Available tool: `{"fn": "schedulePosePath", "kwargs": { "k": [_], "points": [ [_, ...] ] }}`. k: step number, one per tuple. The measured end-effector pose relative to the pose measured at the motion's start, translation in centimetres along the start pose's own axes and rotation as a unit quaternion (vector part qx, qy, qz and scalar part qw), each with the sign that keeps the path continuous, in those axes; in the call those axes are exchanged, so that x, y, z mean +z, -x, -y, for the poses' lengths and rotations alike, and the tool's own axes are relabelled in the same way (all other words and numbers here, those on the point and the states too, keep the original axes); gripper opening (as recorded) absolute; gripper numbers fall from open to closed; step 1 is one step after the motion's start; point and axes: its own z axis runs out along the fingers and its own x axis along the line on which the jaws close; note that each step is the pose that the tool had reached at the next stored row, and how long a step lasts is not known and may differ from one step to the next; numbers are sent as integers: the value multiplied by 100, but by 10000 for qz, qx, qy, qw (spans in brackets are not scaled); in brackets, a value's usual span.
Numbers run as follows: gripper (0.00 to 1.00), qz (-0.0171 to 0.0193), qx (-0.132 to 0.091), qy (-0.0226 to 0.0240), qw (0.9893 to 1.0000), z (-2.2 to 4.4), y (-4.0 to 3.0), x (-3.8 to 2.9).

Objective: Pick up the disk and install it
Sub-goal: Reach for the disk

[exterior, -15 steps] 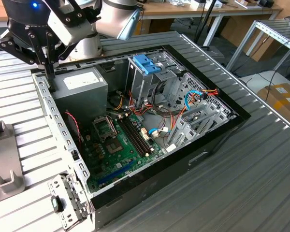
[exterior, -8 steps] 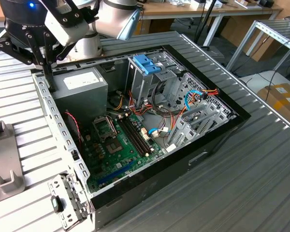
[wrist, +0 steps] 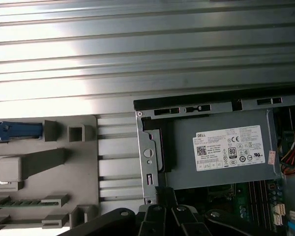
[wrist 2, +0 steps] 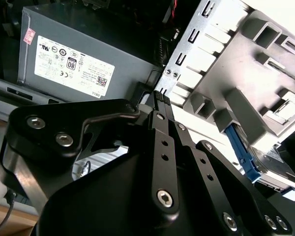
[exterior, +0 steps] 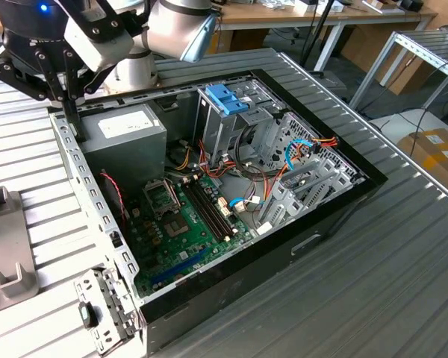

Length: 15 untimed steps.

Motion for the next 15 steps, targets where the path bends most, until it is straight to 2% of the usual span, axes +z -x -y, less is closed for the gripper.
{"fn": "schedulePosePath", "kwargs": {
  "k": [15],
  "points": [
    [10, 0, 0, 0, 10000, 6, -78, -2]
  ]
}}
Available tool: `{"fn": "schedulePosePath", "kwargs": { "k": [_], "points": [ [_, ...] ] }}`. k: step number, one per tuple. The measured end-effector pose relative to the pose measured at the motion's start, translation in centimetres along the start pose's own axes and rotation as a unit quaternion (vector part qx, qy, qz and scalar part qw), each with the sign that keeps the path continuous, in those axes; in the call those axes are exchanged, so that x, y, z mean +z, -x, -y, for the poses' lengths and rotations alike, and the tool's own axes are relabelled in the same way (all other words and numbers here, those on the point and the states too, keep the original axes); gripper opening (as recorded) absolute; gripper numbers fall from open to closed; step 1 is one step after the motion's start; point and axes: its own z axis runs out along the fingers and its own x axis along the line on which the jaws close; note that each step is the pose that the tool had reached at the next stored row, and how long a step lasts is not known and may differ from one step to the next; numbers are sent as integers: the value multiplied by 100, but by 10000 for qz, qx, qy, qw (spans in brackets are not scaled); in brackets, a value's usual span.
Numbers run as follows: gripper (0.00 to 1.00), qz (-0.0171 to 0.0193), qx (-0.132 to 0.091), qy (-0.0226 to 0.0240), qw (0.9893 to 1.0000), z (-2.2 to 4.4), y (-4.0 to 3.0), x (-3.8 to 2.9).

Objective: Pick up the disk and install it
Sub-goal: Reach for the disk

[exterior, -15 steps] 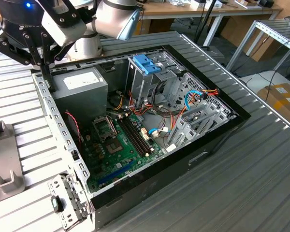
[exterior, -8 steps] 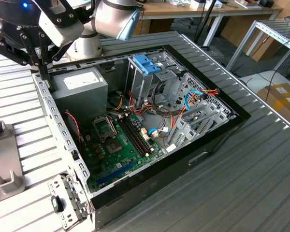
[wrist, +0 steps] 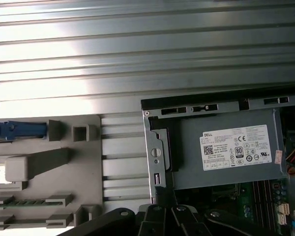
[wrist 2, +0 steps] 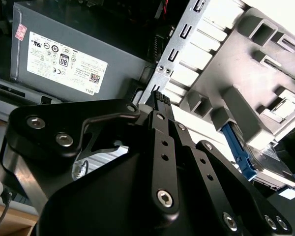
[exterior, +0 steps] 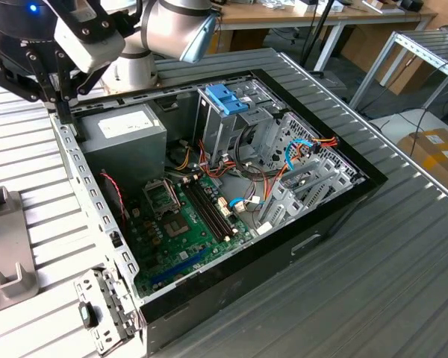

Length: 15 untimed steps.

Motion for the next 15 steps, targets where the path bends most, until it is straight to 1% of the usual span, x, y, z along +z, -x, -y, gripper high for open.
{"fn": "schedulePosePath", "kwargs": {
  "k": [15],
  "points": [
    [10, 0, 0, 0, 10000, 6, -73, -2]
  ]
}}
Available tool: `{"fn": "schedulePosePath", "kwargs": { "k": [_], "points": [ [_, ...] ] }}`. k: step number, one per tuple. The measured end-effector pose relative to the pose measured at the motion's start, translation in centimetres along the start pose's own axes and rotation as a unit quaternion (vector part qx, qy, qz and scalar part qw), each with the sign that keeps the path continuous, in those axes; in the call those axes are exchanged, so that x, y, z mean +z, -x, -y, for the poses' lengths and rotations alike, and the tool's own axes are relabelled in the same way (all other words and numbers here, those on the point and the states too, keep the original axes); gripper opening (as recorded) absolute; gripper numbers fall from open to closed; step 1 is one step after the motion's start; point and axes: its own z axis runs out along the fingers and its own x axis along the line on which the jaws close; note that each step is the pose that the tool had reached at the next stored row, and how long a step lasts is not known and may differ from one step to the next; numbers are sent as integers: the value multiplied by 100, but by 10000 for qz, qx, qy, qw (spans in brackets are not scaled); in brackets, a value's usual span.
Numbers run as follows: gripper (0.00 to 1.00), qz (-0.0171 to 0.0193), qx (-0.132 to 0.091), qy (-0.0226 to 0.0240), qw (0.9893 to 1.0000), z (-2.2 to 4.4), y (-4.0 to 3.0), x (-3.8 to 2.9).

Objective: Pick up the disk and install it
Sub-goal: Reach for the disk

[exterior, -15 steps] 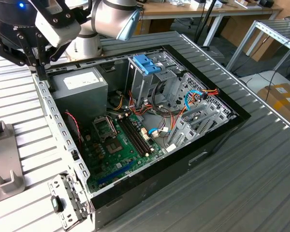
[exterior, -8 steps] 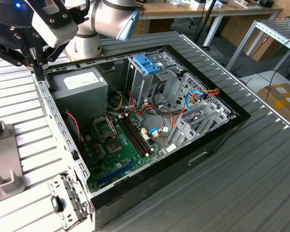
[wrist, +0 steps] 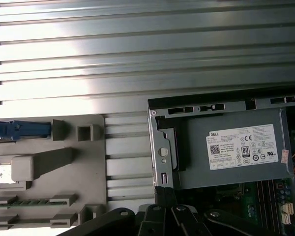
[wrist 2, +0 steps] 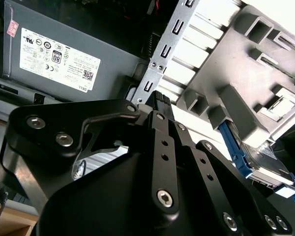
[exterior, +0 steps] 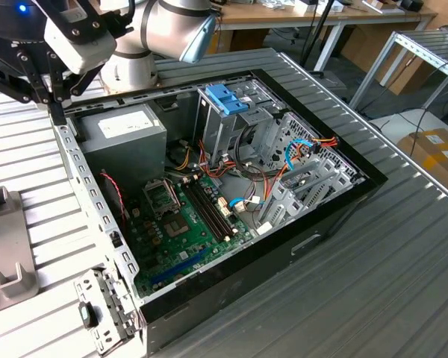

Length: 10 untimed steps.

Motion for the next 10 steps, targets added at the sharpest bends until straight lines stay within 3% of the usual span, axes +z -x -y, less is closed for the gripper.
{"fn": "schedulePosePath", "kwargs": {
  "k": [10],
  "points": [
    [10, 0, 0, 0, 10000, 4, -54, -2]
  ]
}}
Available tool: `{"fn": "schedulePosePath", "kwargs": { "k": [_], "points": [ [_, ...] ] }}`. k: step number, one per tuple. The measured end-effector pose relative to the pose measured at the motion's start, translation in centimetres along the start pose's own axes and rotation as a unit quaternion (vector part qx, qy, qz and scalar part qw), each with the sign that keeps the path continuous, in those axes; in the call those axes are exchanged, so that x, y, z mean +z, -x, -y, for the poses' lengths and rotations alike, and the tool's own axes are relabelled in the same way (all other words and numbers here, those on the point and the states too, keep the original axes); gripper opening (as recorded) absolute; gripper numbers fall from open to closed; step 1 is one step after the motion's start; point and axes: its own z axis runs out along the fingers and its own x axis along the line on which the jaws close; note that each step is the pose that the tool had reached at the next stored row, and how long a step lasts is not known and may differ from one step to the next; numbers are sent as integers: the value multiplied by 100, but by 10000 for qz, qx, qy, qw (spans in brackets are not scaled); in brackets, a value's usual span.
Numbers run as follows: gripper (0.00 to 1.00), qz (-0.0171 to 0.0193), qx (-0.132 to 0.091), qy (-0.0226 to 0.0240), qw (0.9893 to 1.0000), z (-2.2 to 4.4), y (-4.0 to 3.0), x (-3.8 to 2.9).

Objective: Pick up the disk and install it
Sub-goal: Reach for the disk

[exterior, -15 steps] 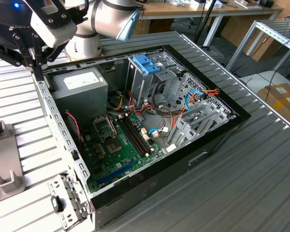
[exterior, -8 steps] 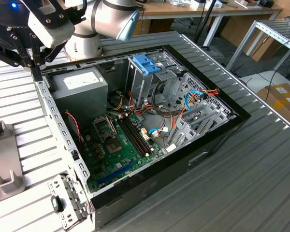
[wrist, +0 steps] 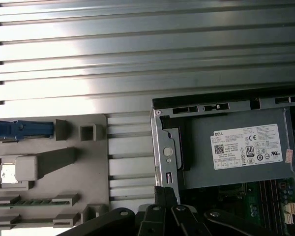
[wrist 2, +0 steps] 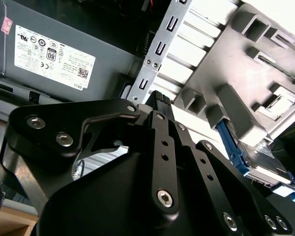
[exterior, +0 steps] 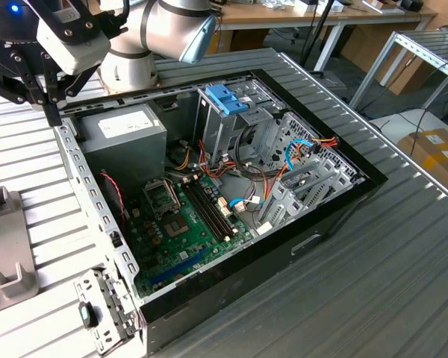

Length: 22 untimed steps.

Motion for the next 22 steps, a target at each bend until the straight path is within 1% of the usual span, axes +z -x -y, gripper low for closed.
{"fn": "schedulePosePath", "kwargs": {
  "k": [6, 22],
  "points": [
    [10, 0, 0, 0, 10000, 3, -39, -1],
    [10, 0, 0, 0, 10000, 8, -107, -3]
  ]
}}
